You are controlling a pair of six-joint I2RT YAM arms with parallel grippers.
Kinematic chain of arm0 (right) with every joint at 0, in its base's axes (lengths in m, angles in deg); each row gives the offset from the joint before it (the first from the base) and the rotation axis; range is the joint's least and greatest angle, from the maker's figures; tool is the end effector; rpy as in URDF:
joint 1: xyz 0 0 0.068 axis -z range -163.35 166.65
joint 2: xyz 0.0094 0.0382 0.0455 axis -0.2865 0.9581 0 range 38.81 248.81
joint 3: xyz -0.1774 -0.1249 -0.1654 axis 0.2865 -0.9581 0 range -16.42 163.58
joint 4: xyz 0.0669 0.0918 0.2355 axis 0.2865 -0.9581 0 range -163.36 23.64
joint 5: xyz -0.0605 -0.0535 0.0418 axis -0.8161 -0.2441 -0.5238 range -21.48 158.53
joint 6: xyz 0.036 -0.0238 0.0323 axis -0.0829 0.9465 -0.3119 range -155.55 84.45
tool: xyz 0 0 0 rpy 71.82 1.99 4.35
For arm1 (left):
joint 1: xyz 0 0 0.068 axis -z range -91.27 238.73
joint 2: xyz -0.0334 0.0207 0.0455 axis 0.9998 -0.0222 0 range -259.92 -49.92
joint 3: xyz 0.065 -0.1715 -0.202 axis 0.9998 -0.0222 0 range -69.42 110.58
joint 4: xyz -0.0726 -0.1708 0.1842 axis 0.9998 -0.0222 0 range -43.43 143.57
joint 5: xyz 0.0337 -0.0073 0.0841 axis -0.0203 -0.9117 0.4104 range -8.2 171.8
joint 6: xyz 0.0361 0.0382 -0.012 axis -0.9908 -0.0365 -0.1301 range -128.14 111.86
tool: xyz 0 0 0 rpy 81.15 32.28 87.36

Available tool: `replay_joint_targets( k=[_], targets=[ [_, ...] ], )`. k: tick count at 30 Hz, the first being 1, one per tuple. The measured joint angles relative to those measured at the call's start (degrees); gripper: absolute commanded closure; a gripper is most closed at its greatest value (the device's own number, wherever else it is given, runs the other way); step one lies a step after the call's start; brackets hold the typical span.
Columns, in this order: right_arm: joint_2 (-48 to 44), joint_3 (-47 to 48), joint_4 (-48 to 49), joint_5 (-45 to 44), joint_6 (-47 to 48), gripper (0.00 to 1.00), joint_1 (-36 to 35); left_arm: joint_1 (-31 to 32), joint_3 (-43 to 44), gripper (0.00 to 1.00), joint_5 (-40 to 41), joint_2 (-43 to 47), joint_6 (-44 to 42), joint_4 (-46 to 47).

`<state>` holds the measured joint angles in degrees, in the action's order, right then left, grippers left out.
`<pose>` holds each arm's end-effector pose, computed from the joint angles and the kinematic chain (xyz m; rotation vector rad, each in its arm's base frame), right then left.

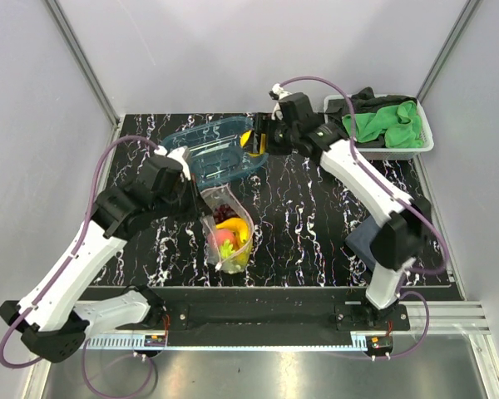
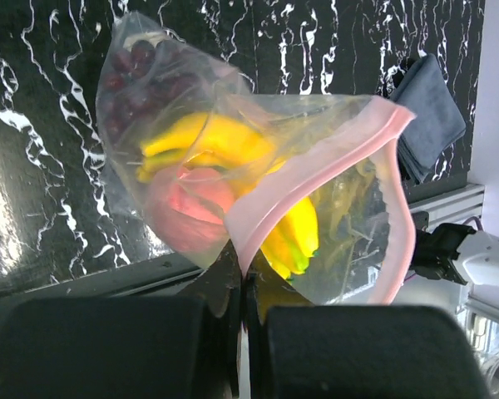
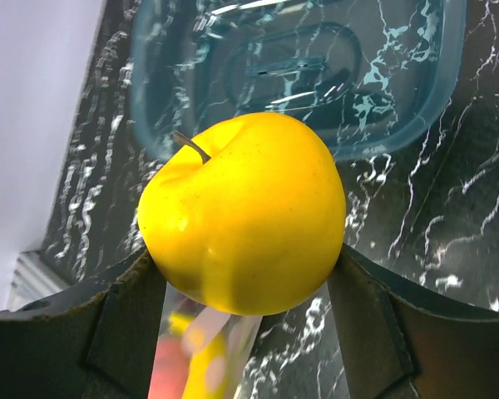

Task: Open the zip-top bag and remove the fake food

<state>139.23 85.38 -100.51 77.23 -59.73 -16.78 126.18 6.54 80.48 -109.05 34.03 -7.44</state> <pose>0.3335 0.2265 0.3800 -0.2718 2.2138 0.7344 0.1426 -0.1103 0.3921 -0.0891 2.4529 -0.6859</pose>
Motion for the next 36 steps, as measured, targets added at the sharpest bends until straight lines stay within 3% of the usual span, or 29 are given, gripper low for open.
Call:
replay_joint_targets(
  k=[6,7,12,13,15,16,20,23,27,31,36],
  targets=[
    [14.91,8.52,2.43,1.49,0.55,0.77,0.61,-0.07,3.21,1.00,-1.88,-2.69,-2.36,-1.07],
    [17.51,9.94,2.64,1.64,0.57,0.68,0.63,-0.07,3.19,1.00,-2.40,-2.89,-2.75,-1.33],
    [28.68,17.51,1.25,2.47,0.57,0.45,0.70,-0.07,3.17,1.00,-5.22,-3.63,-4.26,-1.97],
    [30.40,18.99,0.63,2.54,0.59,0.35,0.72,-0.07,3.17,1.00,-5.84,-3.96,-4.66,-1.95],
    [33.64,22.51,-1.09,2.47,0.63,0.26,0.72,-0.07,3.17,1.00,-7.04,-4.87,-5.38,-1.90],
    [35.04,24.57,-2.38,2.43,0.66,0.15,0.72,-0.07,3.17,1.00,-7.58,-5.44,-5.77,-1.92],
    [40.30,33.94,-7.39,2.14,1.20,0.00,0.72,-0.07,3.17,1.00,-9.40,-7.08,-6.67,-1.84],
    [42.03,38.64,-10.91,1.29,1.77,0.00,0.72,-0.07,3.17,1.00,-10.54,-7.45,-6.95,-1.40],
    [40.50,37.59,-14.05,0.87,2.56,0.00,0.76,-0.07,3.17,1.00,-12.28,-8.22,-6.97,0.33],
    [32.37,26.21,-15.89,0.87,2.99,0.01,0.83,-0.07,3.17,1.00,-14.69,-10.82,-6.21,3.21],
    [13.94,5.05,-15.37,1.44,2.36,0.07,0.98,0.26,3.17,1.00,-17.86,-14.64,-4.59,8.00]
  ],
)
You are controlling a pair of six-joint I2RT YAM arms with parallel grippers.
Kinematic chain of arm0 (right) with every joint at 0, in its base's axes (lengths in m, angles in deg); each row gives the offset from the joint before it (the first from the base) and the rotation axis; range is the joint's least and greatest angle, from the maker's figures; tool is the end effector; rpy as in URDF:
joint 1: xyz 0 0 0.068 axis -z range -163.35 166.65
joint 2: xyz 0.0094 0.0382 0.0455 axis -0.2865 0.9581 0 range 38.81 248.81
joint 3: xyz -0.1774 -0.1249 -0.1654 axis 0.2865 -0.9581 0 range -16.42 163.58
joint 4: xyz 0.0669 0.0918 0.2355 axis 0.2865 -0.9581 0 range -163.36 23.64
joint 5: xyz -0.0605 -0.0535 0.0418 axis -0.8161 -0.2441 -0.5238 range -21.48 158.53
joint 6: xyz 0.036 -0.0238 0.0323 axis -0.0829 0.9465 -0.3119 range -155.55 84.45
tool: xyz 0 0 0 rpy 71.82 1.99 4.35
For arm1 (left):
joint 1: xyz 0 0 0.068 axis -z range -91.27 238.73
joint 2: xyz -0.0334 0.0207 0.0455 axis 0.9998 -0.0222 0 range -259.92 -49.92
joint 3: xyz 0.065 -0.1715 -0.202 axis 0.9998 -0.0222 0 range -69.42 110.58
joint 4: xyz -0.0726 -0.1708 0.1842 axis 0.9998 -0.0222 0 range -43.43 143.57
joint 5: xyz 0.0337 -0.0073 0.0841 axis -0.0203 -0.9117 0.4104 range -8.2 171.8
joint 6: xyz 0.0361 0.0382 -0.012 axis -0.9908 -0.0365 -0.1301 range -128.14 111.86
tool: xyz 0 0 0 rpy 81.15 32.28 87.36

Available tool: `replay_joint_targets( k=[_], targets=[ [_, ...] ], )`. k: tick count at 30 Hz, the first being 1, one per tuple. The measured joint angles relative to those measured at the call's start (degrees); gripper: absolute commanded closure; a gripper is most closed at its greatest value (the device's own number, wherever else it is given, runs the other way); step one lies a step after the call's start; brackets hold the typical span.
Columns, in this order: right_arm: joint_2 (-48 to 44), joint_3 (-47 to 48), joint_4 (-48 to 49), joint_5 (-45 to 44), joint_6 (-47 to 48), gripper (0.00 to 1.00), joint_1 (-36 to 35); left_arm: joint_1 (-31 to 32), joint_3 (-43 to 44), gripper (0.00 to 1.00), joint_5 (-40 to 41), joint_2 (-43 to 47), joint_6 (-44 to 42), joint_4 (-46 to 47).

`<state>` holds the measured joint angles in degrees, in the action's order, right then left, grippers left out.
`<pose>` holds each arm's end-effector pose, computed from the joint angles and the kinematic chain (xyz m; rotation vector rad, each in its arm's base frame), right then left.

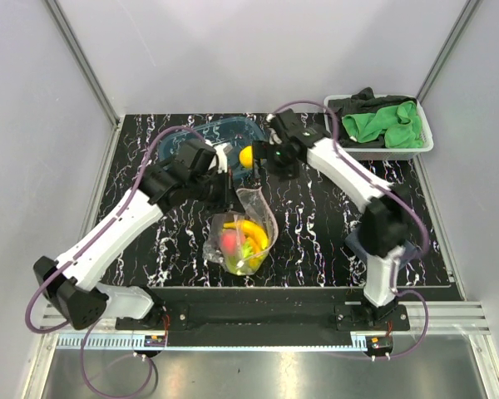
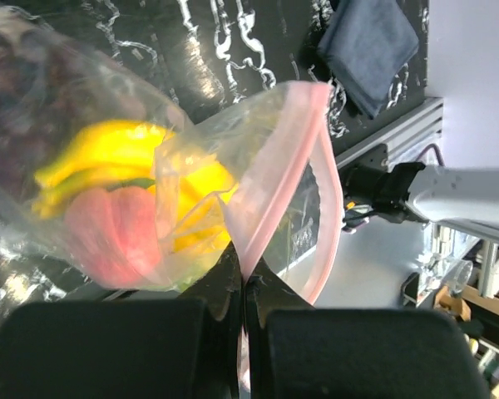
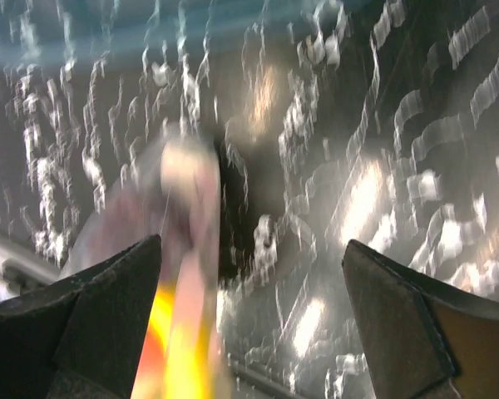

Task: Open the zip-top bag and remove the fake food

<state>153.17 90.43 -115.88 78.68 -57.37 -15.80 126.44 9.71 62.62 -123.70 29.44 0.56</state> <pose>0.3672 0.2408 0.2900 -0.3150 2.6338 0.5675 0.1962 -0.1665 0.3701 0.1723 2.5881 -0.9585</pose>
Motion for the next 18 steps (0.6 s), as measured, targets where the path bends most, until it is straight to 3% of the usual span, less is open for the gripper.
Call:
replay_joint_targets(
  k=[6,9,11,18],
  targets=[
    [-26.71,-24.37,2.36,1.09,-4.50,0.18,2.03,1.05,0.02,1.00,-3.02,-5.09,1.49,5.57],
    [-37.33,-34.01,4.13,2.51,-8.15,0.42,2.49,1.46,0.92,1.00,-4.74,-8.13,1.88,7.17],
    [-41.55,-38.40,4.90,4.48,-10.23,0.49,2.45,1.70,2.25,1.00,-5.51,-10.54,1.95,8.07],
    [-45.68,-40.33,6.80,9.07,-14.10,0.54,1.97,3.06,9.35,1.00,-7.56,-16.85,2.40,9.53]
  ],
)
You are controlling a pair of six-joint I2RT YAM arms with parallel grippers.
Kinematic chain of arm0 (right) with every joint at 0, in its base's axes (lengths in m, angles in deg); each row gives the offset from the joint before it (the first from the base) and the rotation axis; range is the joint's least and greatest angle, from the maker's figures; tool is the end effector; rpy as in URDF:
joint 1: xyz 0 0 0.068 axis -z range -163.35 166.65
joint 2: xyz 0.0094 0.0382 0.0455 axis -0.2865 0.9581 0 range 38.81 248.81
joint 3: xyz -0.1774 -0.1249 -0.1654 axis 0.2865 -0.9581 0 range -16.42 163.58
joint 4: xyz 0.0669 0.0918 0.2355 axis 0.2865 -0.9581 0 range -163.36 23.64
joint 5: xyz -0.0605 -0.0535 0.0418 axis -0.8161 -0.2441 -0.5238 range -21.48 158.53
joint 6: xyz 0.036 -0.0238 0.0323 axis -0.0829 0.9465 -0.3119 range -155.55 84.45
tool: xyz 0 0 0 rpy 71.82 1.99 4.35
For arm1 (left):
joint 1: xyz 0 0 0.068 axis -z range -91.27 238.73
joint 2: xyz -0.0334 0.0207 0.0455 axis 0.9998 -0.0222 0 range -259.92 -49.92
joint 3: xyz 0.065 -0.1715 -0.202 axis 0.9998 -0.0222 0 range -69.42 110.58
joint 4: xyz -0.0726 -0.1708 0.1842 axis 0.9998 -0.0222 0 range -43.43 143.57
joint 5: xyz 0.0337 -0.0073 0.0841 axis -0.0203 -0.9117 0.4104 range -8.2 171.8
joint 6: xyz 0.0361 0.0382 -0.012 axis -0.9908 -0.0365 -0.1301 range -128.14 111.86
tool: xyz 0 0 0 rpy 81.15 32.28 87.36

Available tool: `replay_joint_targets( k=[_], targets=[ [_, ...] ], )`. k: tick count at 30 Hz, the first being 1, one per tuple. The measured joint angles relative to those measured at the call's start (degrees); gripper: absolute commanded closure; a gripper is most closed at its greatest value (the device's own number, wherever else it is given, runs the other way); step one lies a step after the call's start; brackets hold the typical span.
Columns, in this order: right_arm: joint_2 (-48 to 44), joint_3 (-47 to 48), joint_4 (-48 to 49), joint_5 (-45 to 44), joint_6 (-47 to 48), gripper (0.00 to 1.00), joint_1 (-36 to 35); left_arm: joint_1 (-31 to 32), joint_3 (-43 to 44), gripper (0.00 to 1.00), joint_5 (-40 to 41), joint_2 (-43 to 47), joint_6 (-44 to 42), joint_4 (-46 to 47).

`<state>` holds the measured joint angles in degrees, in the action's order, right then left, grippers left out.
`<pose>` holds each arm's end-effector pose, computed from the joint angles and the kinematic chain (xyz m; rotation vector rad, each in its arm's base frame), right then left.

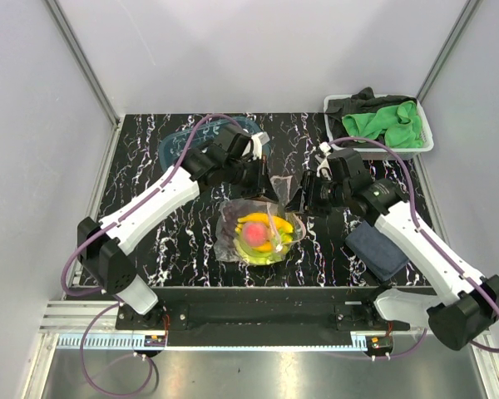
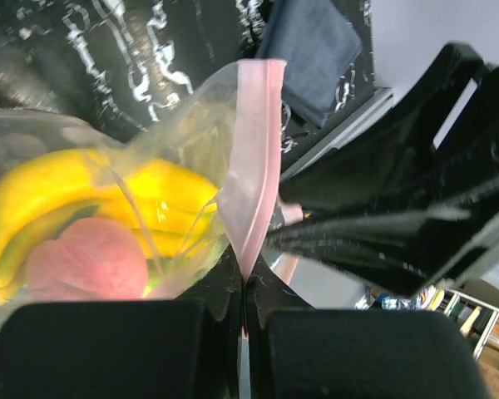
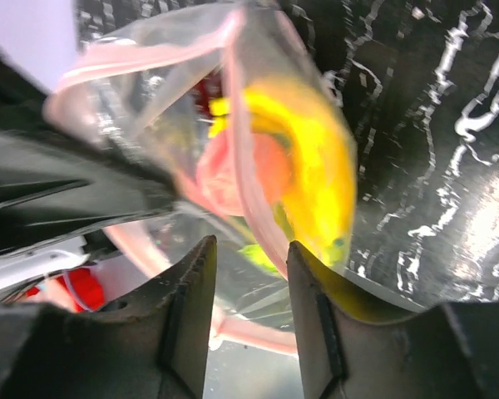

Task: Open the zip-top bag and remove the fake food

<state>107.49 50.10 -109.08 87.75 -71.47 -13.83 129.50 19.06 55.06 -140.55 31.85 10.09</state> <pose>0.2073 0.1355 0.3343 -0.0570 2.5078 0.9237 0.2500 -0.2368 0.3527 0.2698 2.5994 -1.1581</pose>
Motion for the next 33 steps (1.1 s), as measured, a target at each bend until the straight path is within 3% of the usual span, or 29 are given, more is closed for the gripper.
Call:
replay_joint_targets(
  k=[7,15,25,33],
  targets=[
    [-1.31,0.81,1.60,1.75,-1.11,0.66,-0.17,0.92,1.51,1.00,-0.07,-0.61,1.07,0.81],
    [-0.44,-1.03,3.23,2.08,-1.77,0.69,-0.17,1.11,1.51,1.00,-0.04,-0.61,2.82,1.68],
    [8.92,-6.19,10.45,7.30,-1.92,0.57,-0.17,2.49,2.25,1.00,-0.04,-0.87,5.49,2.01],
    [9.62,-10.71,16.94,13.40,-1.22,0.29,-0.09,4.55,4.42,1.00,-0.04,-2.49,7.74,3.58]
  ],
)
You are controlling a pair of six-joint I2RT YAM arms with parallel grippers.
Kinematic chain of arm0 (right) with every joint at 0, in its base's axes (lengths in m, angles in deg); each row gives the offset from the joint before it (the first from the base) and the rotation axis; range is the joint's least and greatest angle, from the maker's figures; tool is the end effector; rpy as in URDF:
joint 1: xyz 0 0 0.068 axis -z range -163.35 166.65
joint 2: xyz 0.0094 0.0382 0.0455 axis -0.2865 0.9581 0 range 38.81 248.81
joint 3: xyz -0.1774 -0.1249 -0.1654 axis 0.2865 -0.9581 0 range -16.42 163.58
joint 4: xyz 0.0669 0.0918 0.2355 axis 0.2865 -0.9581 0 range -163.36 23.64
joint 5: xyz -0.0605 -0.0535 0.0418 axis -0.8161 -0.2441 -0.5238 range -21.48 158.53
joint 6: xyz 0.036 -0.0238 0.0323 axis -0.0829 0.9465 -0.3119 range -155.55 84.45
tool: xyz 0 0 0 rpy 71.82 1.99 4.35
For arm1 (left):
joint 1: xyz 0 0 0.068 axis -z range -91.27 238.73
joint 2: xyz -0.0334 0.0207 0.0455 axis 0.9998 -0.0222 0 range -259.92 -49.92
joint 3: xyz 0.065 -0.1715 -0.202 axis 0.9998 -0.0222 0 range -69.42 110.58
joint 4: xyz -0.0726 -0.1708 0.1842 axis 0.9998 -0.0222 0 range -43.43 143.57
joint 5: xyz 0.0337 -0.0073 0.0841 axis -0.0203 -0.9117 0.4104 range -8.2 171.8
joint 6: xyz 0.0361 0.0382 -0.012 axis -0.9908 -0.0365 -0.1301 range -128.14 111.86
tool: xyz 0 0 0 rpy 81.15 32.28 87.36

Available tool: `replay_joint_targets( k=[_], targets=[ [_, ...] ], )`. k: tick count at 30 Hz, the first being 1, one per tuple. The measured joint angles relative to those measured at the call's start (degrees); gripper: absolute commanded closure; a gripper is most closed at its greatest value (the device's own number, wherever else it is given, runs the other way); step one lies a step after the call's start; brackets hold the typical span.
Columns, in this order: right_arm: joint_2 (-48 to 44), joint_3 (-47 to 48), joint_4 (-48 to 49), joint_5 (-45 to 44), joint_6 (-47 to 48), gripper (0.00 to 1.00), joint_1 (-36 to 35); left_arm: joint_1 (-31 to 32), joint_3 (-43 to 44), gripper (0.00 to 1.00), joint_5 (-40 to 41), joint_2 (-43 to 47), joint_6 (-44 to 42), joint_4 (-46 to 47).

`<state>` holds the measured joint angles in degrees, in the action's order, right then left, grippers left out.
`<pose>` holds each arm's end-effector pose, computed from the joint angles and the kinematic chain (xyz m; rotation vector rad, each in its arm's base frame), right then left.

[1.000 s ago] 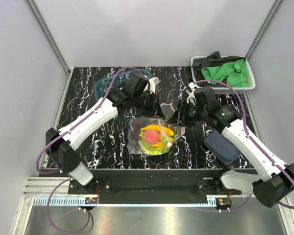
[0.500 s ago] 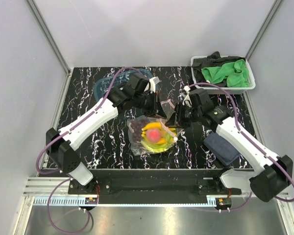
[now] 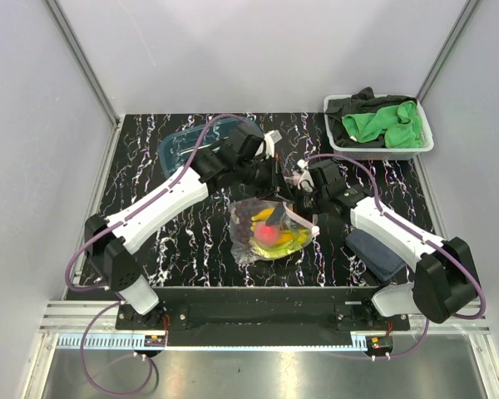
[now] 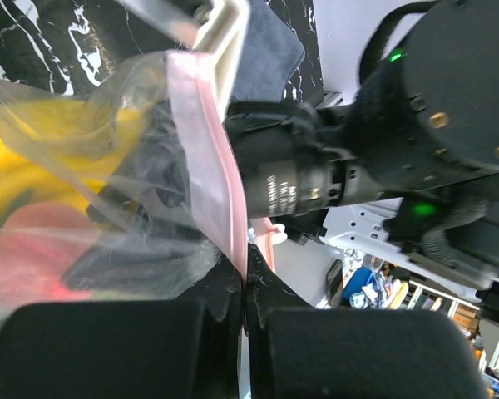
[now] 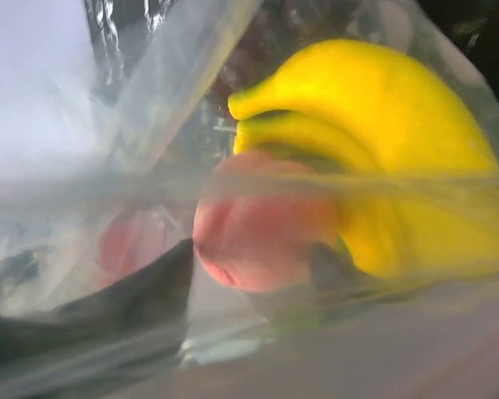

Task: Open the zip-top bag and remove the fake food

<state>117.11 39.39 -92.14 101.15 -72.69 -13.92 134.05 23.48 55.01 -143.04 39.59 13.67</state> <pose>0.2357 0.1614 0.2562 -0.1402 2.6067 1.1814 0.2420 -0.2676 0.3680 0.2299 2.5686 -1.2850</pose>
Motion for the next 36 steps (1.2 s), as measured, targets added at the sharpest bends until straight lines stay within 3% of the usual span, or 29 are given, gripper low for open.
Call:
replay_joint_targets(
  k=[9,17,21,22,26,33,36],
  targets=[
    [0.52,-8.74,9.75,5.84,-1.33,0.04,0.48,1.38,0.66,1.00,-0.02,-4.04,1.09,-0.37],
    [3.19,-12.41,17.16,9.31,-2.03,0.00,0.63,1.99,0.39,1.00,0.52,-4.68,1.49,-0.52],
    [3.87,-12.76,18.67,10.40,-2.38,0.16,0.63,2.10,-0.92,1.00,0.61,-4.66,2.14,0.68],
    [4.20,-12.79,19.17,10.56,-2.82,0.30,0.63,2.14,-1.51,1.00,0.61,-4.61,2.34,1.42],
    [5.31,-13.18,22.53,11.47,-5.29,0.51,0.57,2.86,-4.74,1.00,0.59,-4.07,3.58,5.49],
    [5.84,-13.31,25.66,11.89,-8.59,0.64,0.52,3.61,-10.21,1.00,0.98,-0.59,4.61,8.55],
    [5.27,-13.35,25.70,11.89,-8.83,0.62,0.74,3.58,-12.11,1.00,1.55,2.01,4.63,8.94]
  ],
)
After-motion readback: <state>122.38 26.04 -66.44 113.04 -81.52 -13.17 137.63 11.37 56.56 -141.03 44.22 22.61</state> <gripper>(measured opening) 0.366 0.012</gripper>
